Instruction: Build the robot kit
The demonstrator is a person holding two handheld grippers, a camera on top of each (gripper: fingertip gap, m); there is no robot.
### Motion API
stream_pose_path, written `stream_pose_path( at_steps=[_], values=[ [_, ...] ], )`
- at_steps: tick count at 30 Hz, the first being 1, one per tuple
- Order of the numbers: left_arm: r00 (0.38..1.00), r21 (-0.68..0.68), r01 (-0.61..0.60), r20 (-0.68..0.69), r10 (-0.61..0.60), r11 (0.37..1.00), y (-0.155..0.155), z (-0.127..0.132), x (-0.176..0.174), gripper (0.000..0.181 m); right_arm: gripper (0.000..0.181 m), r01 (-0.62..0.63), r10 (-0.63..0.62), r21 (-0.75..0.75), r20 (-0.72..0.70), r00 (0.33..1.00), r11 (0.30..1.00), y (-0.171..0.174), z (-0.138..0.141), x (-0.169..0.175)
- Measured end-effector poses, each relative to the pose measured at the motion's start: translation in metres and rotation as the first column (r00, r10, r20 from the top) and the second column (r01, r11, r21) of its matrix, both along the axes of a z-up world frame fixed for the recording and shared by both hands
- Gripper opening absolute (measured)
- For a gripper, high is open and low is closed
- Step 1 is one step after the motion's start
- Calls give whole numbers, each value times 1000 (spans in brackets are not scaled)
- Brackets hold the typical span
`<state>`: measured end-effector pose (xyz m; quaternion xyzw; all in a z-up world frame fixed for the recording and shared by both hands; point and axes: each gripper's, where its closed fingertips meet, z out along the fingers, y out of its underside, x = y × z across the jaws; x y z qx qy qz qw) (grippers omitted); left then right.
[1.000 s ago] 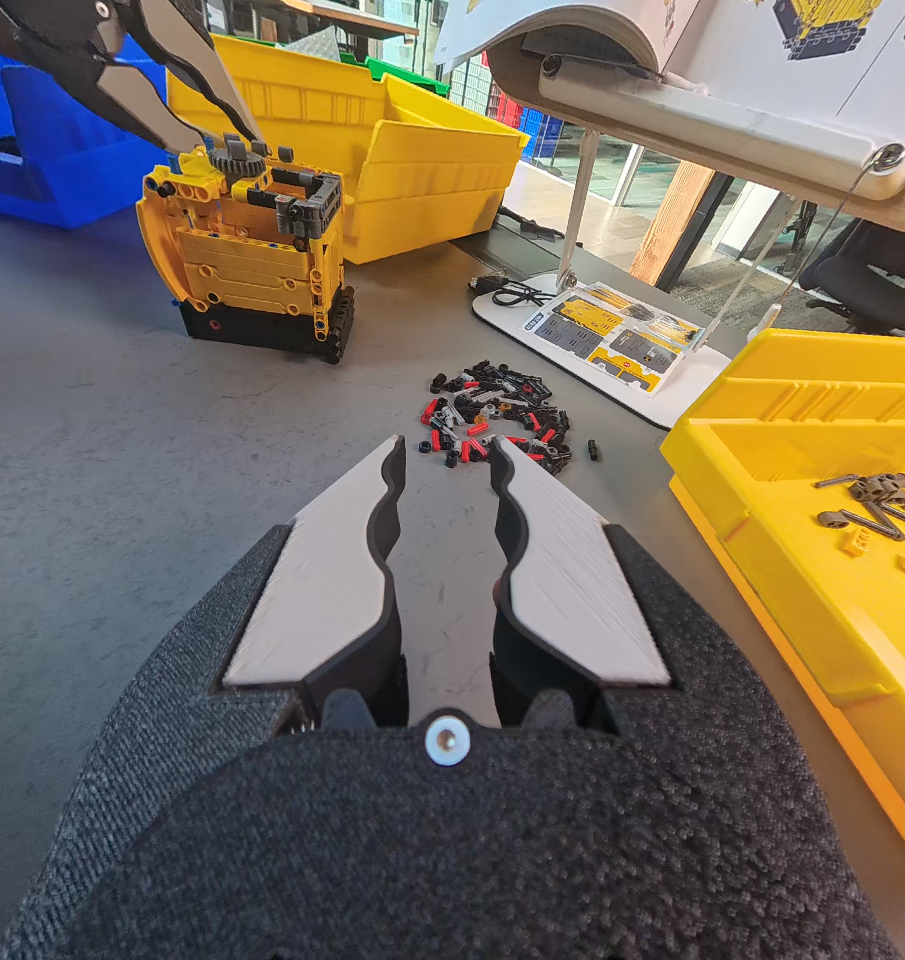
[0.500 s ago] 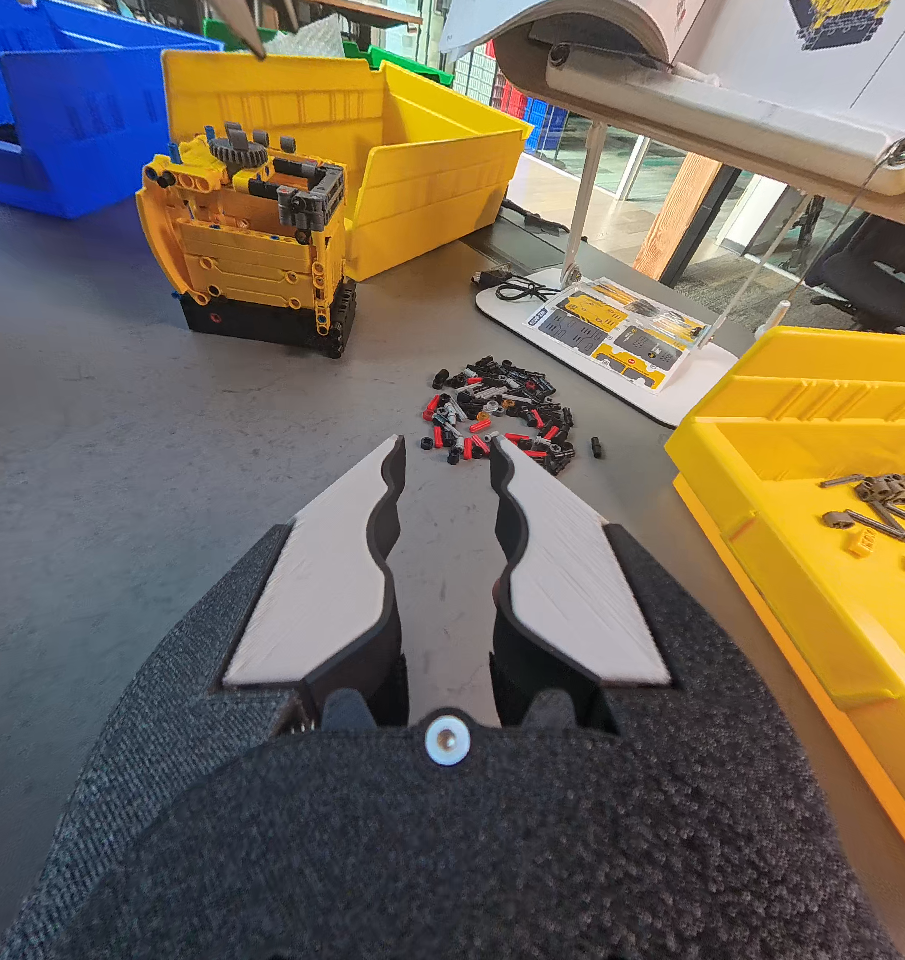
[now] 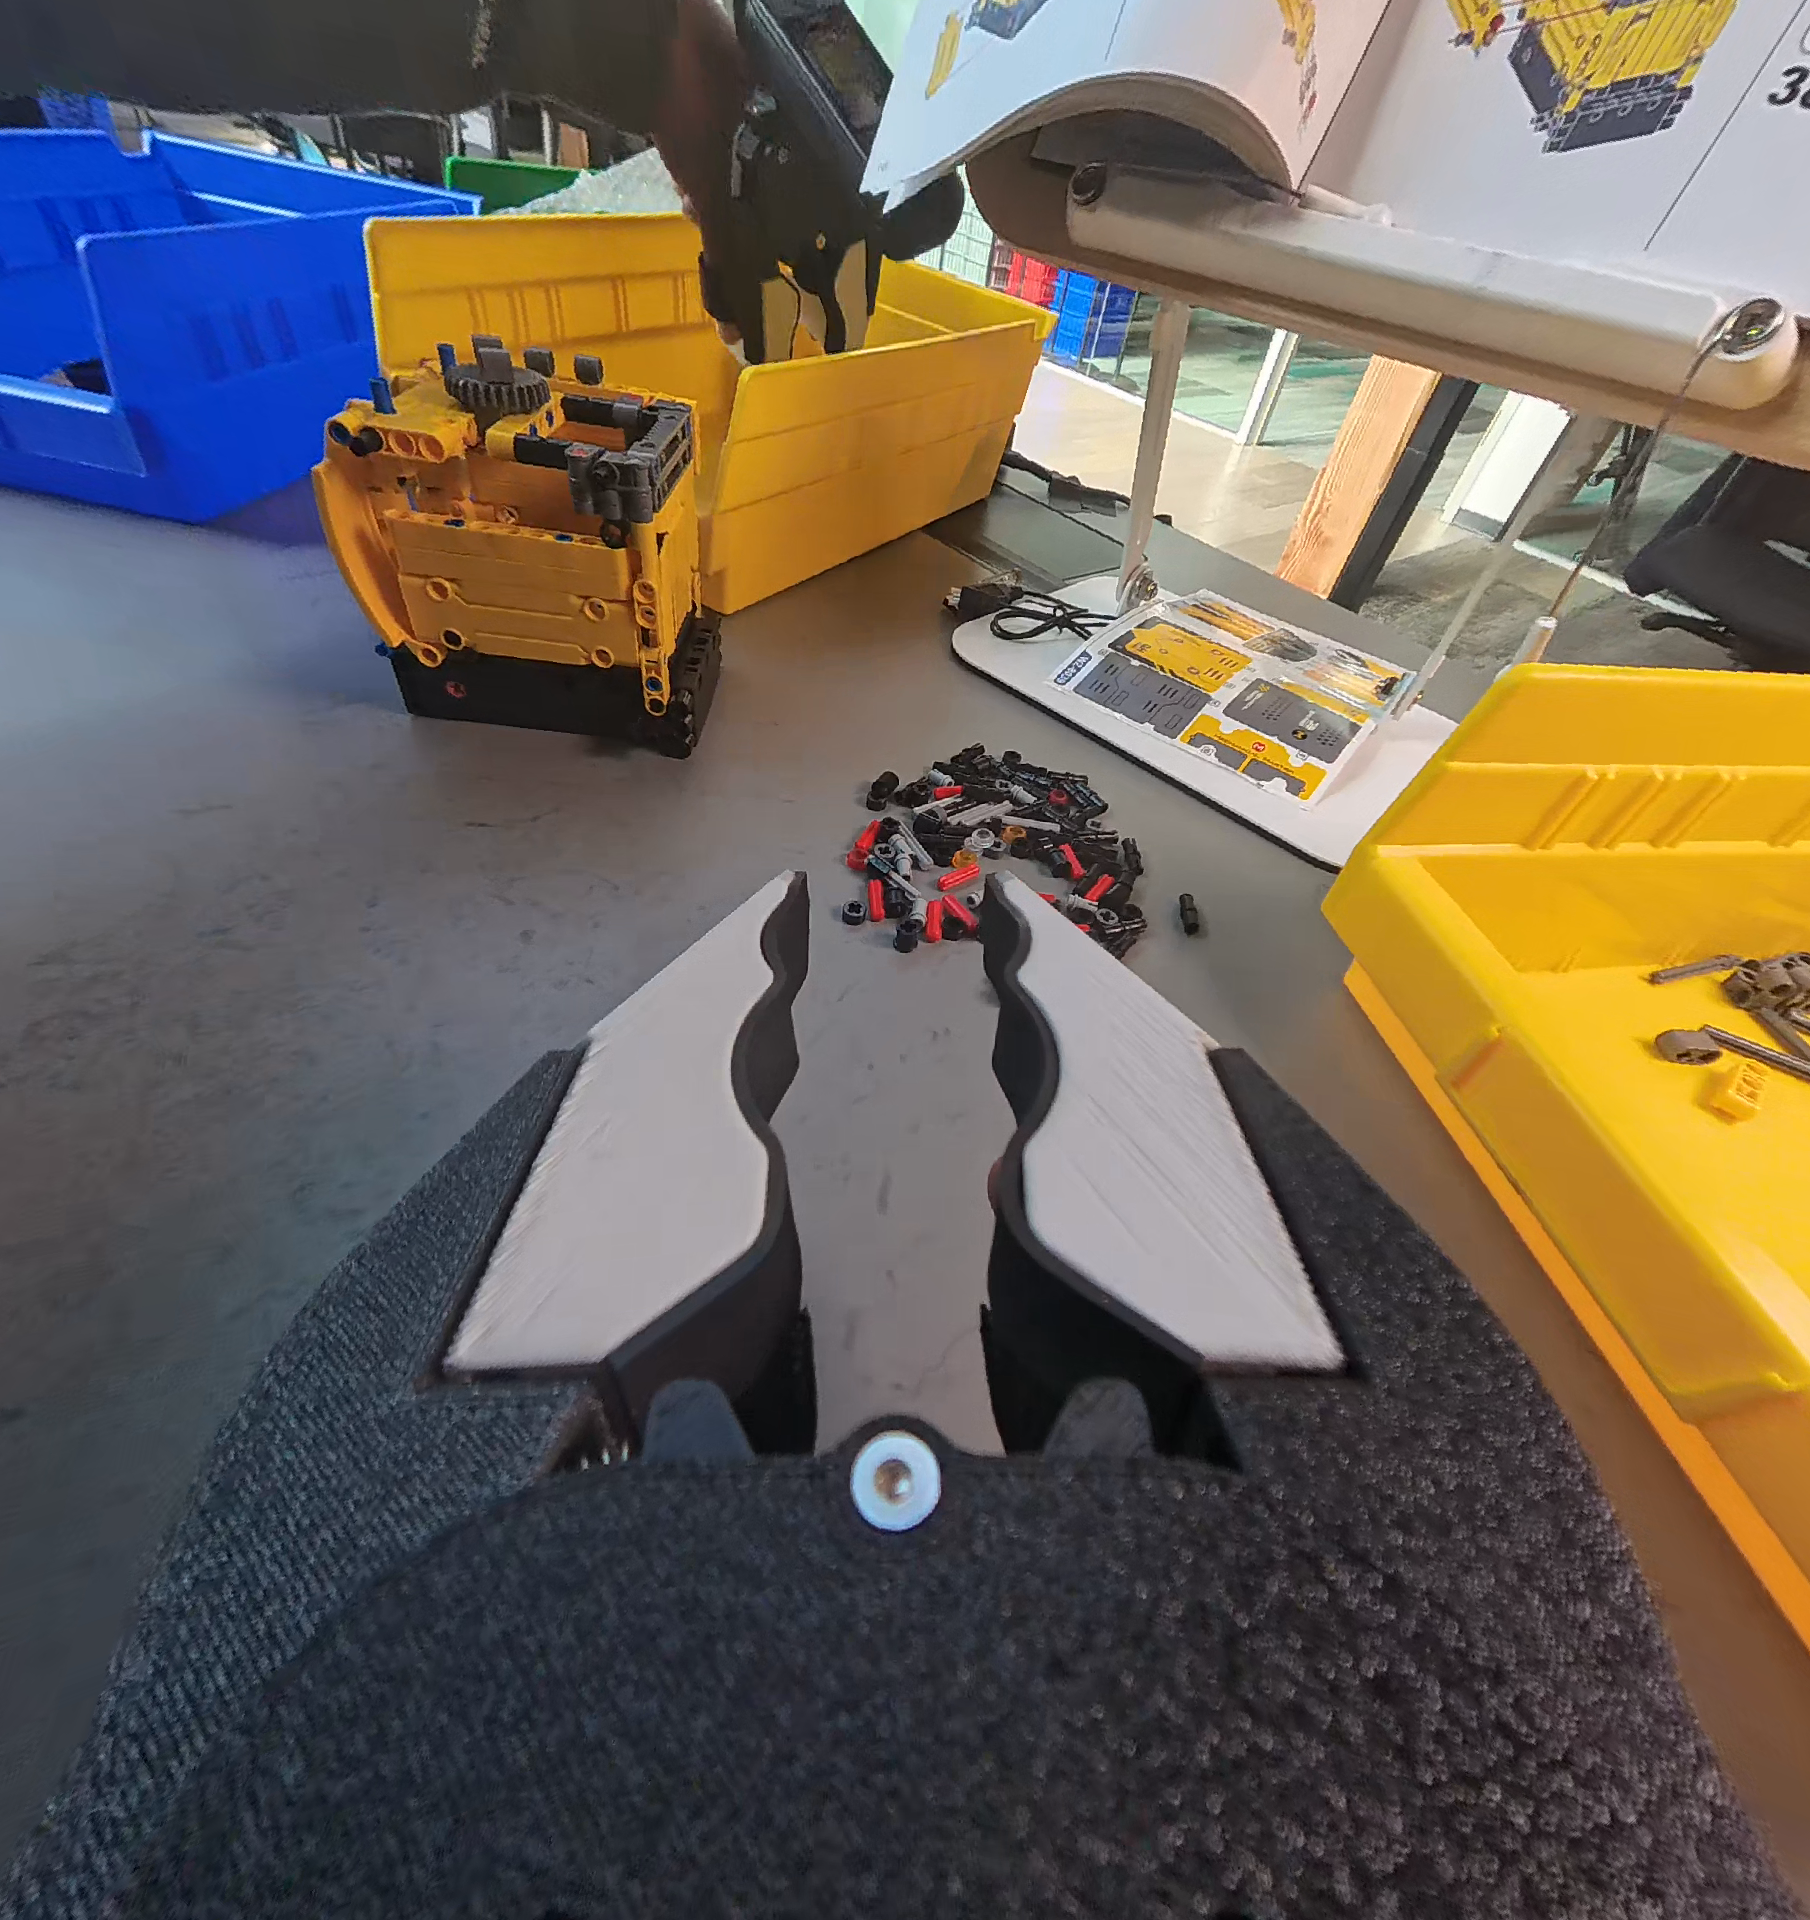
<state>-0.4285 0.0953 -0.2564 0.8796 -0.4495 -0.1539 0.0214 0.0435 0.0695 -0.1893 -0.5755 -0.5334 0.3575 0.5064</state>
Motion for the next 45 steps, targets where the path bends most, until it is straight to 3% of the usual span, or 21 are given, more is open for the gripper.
stream_pose_path(
  at_steps=[2, 3, 6, 7, 11, 16, 20, 22, 25, 28, 30, 34, 36, 38, 40, 41, 45],
  values=[
    [1000, -36, -16, 16, 17, 999, 1, -4, 0, 38, 33, -4, 4, -5, 0, 1000, 1000, 0, 0, 0],
    [1000, -43, -22, 20, 23, 999, 2, -5, 0, 25, 33, -5, 5, -5, 2, 1000, 1000, 0, -1, -1],
    [1000, -26, -8, -3, 8, 1000, 4, -4, -2, 17, 33, -8, 8, 6, 7, 1000, 1000, -1, -1, -1],
    [1000, -24, -15, 8, 15, 1000, 2, -3, 0, 6, 33, -8, 8, 8, 7, 1000, 1000, -2, -1, -1],
    [999, 25, -24, 40, 23, 999, -11, 8, 8, 6, 33, -4, 4, 16, 6, 1000, 1000, -2, -1, -1],
    [984, 133, -103, 160, 81, 986, -29, 46, 24, 5, 33, -17, 17, 15, 8, 1000, 1000, -8, 0, -3],
    [905, 331, -230, 418, 76, 915, -27, 110, 62, 5, 33, -17, 17, 24, 0, 1000, 1000, -10, 3, -4],
    [797, 449, -322, 604, -17, 833, -25, 160, 103, 5, 34, -8, 9, 29, -22, 1000, 1000, -11, 9, -3],
    [567, 537, -450, 789, -236, 714, -42, 233, 181, 5, 36, -11, 13, 32, -66, 998, 999, -16, 20, -6],
    [266, 463, -593, 885, -383, 659, -74, 271, 257, 5, 43, -50, 49, -1, -151, 987, 999, -33, 42, -16],
    [71, 358, -676, 902, -426, 644, -90, 272, 299, 5, 50, -72, 78, 35, -194, 978, 997, -49, 61, -25],
    [-344, 19, -735, 851, -396, 677, -104, 241, 364, 5, 61, -15, 70, 215, -249, 966, 977, -75, 96, -39],
    [-487, -116, -707, 796, -361, 698, -106, 223, 387, 5, 61, 57, 30, 346, -243, 970, 937, -80, 103, -41],
    [-525, -167, -695, 783, -334, 699, -105, 206, 405, 5, 47, 127, -8, 466, -250, 968, 876, -81, 108, -38],
    [-543, -198, -679, 783, -302, 707, -106, 195, 415, 5, 7, 169, -20, 569, -259, 966, 805, -81, 111, -31],
    [-565, -217, -659, 775, -283, 720, -109, 194, 417, 5, 7, 163, -13, 592, -250, 968, 789, -82, 110, -29],
    [-495, -131, -628, 828, -264, 767, -122, 191, 424, 5, 7, -24, 134, 438, -221, 966, 898, -88, 107, -24]
  ],
)
